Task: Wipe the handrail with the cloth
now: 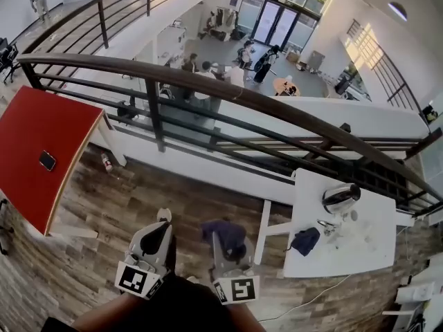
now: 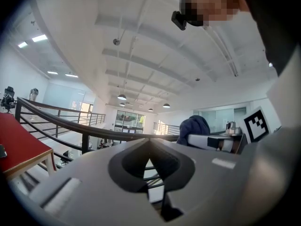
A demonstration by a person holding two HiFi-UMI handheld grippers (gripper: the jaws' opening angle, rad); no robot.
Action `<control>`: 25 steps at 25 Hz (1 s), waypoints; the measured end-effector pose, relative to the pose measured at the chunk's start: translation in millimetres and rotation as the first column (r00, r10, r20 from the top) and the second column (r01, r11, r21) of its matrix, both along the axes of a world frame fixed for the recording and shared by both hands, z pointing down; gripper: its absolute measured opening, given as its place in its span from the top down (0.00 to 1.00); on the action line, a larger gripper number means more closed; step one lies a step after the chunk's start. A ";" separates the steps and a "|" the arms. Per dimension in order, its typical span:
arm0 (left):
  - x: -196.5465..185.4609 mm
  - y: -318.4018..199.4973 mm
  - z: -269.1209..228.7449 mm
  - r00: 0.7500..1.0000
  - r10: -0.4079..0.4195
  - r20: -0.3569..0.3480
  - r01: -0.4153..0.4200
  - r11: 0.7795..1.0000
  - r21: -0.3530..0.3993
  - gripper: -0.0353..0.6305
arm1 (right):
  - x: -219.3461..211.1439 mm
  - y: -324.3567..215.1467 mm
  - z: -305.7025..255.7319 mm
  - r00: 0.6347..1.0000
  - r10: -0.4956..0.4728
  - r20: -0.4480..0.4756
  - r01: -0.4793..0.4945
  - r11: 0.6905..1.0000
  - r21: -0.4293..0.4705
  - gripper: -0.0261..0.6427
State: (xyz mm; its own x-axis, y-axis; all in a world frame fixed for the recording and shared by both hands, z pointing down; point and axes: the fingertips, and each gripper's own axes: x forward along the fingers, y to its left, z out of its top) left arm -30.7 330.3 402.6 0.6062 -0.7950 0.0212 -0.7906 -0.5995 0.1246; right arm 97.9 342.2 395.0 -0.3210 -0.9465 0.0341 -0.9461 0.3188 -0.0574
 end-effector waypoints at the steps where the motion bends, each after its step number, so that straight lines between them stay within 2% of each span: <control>1: 0.0 -13.1 4.7 1.000 0.008 0.000 -0.008 1.000 -0.007 0.95 | 0.4 -12.2 2.0 1.000 0.010 0.000 -0.010 1.000 0.001 0.77; 4: 3.1 -53.2 12.8 0.998 0.064 0.006 -0.063 0.997 -0.035 0.95 | -3.3 -51.5 10.1 0.999 0.033 -0.019 -0.034 0.999 -0.033 0.77; 7: 6.9 -101.0 1.5 0.994 0.113 0.004 -0.113 0.994 -0.011 0.95 | -9.6 -102.4 12.2 0.998 0.029 -0.062 -0.034 0.997 -0.075 0.77; 10: 2.6 -144.4 -3.9 0.992 0.124 -0.008 -0.124 0.992 -0.018 0.95 | -15.7 -151.2 5.8 0.997 0.049 -0.066 -0.053 0.996 -0.067 0.77; 12: 0.6 -167.6 -10.5 0.991 0.134 -0.005 -0.134 0.991 0.003 0.95 | -19.5 -178.3 -3.1 0.996 0.062 -0.067 -0.066 0.997 -0.050 0.77; 20: -21.1 -272.3 -29.4 0.996 0.090 -0.007 -0.089 0.993 0.075 0.95 | -45.1 -285.8 -33.1 0.993 0.065 -0.095 -0.066 0.998 -0.007 0.77; 25: -32.8 -318.8 -30.7 0.998 0.054 -0.011 -0.053 0.996 0.066 0.95 | -69.6 -353.3 -59.2 0.995 0.033 -0.092 -0.028 0.998 0.060 0.77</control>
